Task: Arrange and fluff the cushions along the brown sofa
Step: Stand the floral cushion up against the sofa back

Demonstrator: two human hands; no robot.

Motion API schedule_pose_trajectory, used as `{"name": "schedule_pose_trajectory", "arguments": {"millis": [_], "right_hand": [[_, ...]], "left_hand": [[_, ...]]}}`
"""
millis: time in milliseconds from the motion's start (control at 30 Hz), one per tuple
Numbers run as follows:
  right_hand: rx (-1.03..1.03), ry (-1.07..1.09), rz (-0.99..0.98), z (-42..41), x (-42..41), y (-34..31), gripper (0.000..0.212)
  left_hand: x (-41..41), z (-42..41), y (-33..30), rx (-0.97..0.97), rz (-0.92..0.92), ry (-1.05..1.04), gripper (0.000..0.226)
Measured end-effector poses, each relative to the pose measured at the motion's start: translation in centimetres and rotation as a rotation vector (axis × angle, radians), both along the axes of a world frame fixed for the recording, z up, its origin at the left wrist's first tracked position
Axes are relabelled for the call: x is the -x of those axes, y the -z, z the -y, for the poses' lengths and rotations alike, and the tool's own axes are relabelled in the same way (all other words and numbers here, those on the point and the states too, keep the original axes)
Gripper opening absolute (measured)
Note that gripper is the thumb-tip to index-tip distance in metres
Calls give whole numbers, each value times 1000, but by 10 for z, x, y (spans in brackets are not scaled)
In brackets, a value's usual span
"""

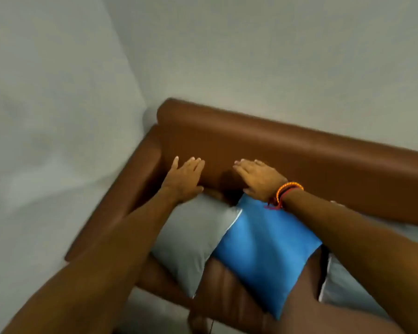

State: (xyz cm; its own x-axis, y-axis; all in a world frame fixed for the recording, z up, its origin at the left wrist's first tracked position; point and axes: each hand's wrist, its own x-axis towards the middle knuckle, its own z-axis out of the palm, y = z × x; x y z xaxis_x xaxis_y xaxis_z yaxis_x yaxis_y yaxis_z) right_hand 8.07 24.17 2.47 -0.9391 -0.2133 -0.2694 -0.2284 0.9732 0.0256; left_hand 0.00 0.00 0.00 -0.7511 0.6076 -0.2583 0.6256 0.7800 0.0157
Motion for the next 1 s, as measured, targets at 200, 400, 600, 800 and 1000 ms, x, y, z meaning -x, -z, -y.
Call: {"name": "schedule_pose_trajectory", "arguments": {"millis": [200, 400, 600, 800, 1000], "right_hand": [[-76, -317, 271, 103, -63, 201, 86], [-169, -322, -267, 155, -82, 311, 56], [-51, -347, -428, 158, -46, 307, 30], [332, -15, -54, 125, -3, 214, 42], [642, 308, -153, 76, 71, 120, 47]], "left_hand": [[-97, 135, 192, 232, 93, 90, 81], [-147, 179, 307, 96, -37, -24, 106], [-130, 147, 320, -35, -107, -151, 119], [-67, 149, 246, -544, -95, -52, 72], [39, 89, 131, -821, -181, -268, 43]]}}
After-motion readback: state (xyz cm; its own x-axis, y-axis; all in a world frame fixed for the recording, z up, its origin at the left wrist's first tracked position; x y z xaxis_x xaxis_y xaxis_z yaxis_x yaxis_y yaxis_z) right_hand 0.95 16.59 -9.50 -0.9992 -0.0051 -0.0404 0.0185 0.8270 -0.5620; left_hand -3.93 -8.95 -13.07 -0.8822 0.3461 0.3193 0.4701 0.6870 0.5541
